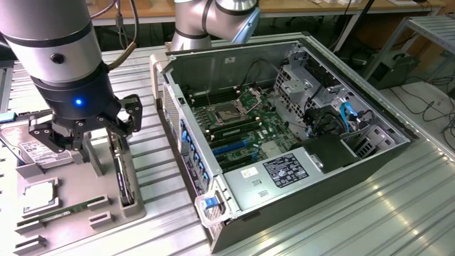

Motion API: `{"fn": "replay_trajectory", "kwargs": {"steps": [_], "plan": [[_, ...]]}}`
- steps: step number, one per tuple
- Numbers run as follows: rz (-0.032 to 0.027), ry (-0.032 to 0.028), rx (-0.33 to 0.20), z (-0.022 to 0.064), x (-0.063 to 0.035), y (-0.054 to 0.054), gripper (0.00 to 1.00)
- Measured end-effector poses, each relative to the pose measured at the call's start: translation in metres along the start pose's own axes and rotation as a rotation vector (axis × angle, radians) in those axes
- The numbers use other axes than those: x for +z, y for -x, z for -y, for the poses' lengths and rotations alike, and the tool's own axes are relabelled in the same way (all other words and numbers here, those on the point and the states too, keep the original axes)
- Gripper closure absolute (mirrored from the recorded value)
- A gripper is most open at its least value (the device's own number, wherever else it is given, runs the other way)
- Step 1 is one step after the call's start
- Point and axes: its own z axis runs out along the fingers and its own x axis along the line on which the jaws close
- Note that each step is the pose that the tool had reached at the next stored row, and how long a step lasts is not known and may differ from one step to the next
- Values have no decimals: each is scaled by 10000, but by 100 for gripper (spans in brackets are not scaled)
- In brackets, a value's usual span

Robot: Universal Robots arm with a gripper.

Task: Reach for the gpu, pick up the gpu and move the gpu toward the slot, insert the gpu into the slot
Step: 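Pick up the gpu and move the gpu toward the slot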

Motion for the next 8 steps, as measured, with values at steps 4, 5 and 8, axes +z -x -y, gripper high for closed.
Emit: {"fn": "replay_trajectory", "kwargs": {"steps": [4,5,8], "plan": [[-1,-1,0,4,75,-1,34],[-1,0,2,9,120,-3,34],[-1,-2,97,12,145,-2,34]]}}
